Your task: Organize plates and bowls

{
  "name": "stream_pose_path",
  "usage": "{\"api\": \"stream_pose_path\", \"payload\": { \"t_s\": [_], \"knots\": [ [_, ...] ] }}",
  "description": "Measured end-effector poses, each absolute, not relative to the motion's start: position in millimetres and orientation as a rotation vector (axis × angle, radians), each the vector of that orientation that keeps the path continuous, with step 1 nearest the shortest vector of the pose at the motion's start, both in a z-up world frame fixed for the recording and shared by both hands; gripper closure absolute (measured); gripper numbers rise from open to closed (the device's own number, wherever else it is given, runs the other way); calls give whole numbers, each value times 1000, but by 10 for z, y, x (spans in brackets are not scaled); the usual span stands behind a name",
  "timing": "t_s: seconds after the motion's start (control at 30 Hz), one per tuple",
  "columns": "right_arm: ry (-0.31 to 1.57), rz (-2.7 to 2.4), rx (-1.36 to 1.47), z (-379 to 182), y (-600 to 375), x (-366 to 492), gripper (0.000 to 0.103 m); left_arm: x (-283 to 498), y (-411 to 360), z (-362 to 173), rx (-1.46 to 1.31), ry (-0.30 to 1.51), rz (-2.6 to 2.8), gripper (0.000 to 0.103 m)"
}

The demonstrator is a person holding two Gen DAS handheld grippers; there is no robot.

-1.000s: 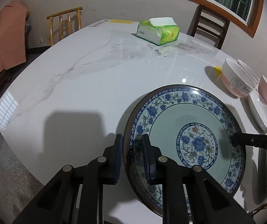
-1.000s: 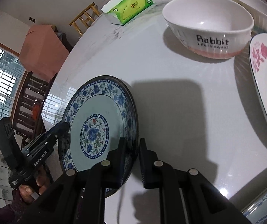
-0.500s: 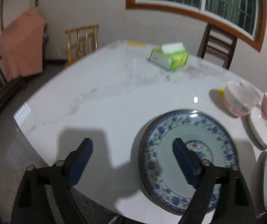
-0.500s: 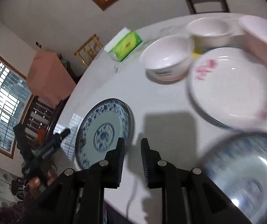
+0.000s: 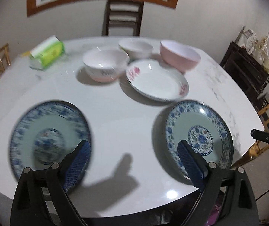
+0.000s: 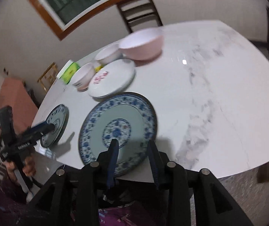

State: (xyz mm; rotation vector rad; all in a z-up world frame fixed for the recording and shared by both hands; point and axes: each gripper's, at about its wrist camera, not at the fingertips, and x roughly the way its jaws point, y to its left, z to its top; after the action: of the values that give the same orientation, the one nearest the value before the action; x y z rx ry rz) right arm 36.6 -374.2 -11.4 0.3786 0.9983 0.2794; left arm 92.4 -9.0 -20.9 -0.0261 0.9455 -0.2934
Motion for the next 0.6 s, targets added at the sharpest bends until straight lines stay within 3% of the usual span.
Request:
{"api": "stream_pose_path", "payload": {
  "t_s": [0.6],
  "knots": [
    [1045, 288, 527, -736, -3945, 693, 71, 1158, -398, -720, -168, 1122, -428, 12]
  ]
}}
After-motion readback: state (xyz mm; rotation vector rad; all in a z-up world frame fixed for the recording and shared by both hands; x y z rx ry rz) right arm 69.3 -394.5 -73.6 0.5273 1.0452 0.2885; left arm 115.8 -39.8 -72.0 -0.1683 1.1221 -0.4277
